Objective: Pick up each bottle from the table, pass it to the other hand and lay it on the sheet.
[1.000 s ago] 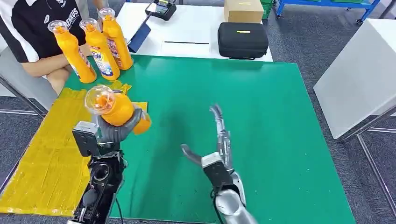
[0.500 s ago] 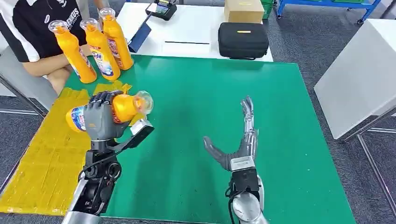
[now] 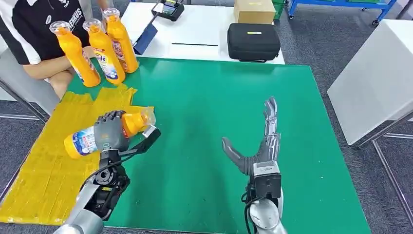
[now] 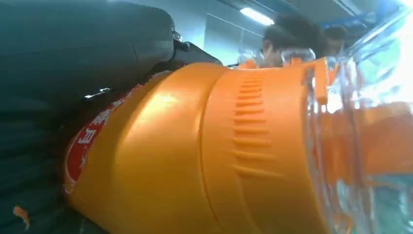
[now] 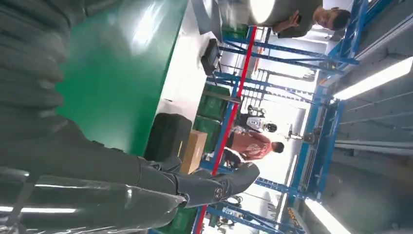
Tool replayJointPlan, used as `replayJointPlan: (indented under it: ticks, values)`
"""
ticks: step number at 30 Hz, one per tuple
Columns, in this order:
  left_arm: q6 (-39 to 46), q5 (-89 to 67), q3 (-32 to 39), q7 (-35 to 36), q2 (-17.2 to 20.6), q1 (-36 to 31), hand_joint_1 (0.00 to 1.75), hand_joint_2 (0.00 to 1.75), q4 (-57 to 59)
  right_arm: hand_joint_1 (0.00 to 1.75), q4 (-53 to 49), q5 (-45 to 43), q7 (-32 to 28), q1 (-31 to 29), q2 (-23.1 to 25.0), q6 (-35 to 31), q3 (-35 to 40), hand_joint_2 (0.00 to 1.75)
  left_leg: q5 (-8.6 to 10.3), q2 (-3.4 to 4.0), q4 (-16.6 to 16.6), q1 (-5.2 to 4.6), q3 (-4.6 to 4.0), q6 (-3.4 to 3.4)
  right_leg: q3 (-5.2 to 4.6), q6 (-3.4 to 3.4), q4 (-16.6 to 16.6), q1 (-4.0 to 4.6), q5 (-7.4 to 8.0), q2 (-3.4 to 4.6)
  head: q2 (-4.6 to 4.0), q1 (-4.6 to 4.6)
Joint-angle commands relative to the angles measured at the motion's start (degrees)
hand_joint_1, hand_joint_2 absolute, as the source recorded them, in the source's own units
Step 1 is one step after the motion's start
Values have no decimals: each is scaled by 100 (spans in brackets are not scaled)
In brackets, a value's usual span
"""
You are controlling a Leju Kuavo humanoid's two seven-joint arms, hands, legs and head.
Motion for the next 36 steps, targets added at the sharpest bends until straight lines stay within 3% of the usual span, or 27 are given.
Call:
replayJointPlan:
  ticks: [1, 9, 10, 11, 13, 25, 29, 30, 31, 32, 34, 35, 36]
  values:
    - [12, 60, -456, 275, 423, -465, 175, 175, 1751, 0, 330, -31, -76, -162, 40, 87, -98, 175, -19, 22, -8, 2, 56, -16, 49, -15, -6, 4, -14, 10, 0, 0]
    - [-106, -15, -276, 312, 477, -478, 175, 175, 1922, 0, 481, -1, -21, -333, 90, 208, -58, 175, -8, 15, -1, 6, 19, -9, 15, -9, -3, 7, -3, 8, 0, 0]
    - [-143, -15, -289, 335, 489, -481, 175, 175, 1939, 0, 512, 13, -9, -361, 94, 229, -39, 175, -27, 23, 3, 6, 58, -21, 51, -21, 5, 9, -22, 8, 0, 0]
    - [-149, -15, -318, 412, 501, -470, 79, 175, 1945, 0, 553, 25, -1, -380, 96, 248, -26, 175, -24, 20, 2, 5, 54, -19, 47, -19, 4, 8, -20, 7, 0, 0]
    - [-161, -15, -322, 458, 523, -439, 0, 175, 1973, 0, 615, 31, 2, -417, 104, 263, -6, 175, -11, 20, -2, 7, 26, -11, 22, -11, -4, 8, -4, 12, 0, 0]
    - [-40, 76, -21, 265, 458, -355, 0, 175, 1959, 0, 785, 31, 5, -510, 83, 289, 64, 175, -15, 20, -4, 3, 40, -13, 36, -13, -3, 5, -10, 10, 0, 0]
    - [61, 269, 557, -192, 327, -54, 0, 175, 861, 0, 738, 11, 25, -489, 87, 299, 80, 175, -17, 18, -2, 4, 40, -15, 38, -14, -1, 6, -12, 7, 0, 0]
    - [61, 593, 1142, -835, 156, 147, 0, 175, 118, 0, 717, 9, 30, -465, 88, 300, 90, 175, -16, 16, -2, 4, 38, -14, 35, -13, -1, 6, -11, 6, 0, 0]
    - [61, 542, 1391, -1019, 58, 247, 0, 175, -331, 0, 719, 8, 32, -458, 83, 300, 103, 175, -18, 17, -1, 4, 44, -15, 40, -15, 0, 6, -14, 5, 0, 0]
    - [61, 1314, 2246, -2121, -270, 290, 0, 175, -750, 0, 735, -3, 46, -457, 75, 294, 116, 175, -13, 11, 2, 5, 26, -12, 26, -11, 1, 7, -10, 1, 0, 0]
    - [61, 1977, 3199, -3442, -676, 159, 0, 175, -1026, 0, 773, -30, 60, -485, 73, 277, 115, 175, -10, 4, 3, 6, 16, -10, 17, -9, 0, 7, -9, -6, 0, 0]
    - [61, 2821, 3639, -4427, -855, -68, 0, 175, -753, 0, 808, -66, 62, -507, 74, 255, 106, 175, -2, -10, 6, 7, 0, -6, 4, -5, 0, 7, -5, -17, 0, 0]
    - [61, 2821, 3639, -4427, -855, -68, 0, 175, -753, 0, 808, -66, 62, -507, 74, 255, 106, 175, -2, -20, 10, 9, -1, -6, 6, -6, 1, 9, -8, -27, 0, -2]
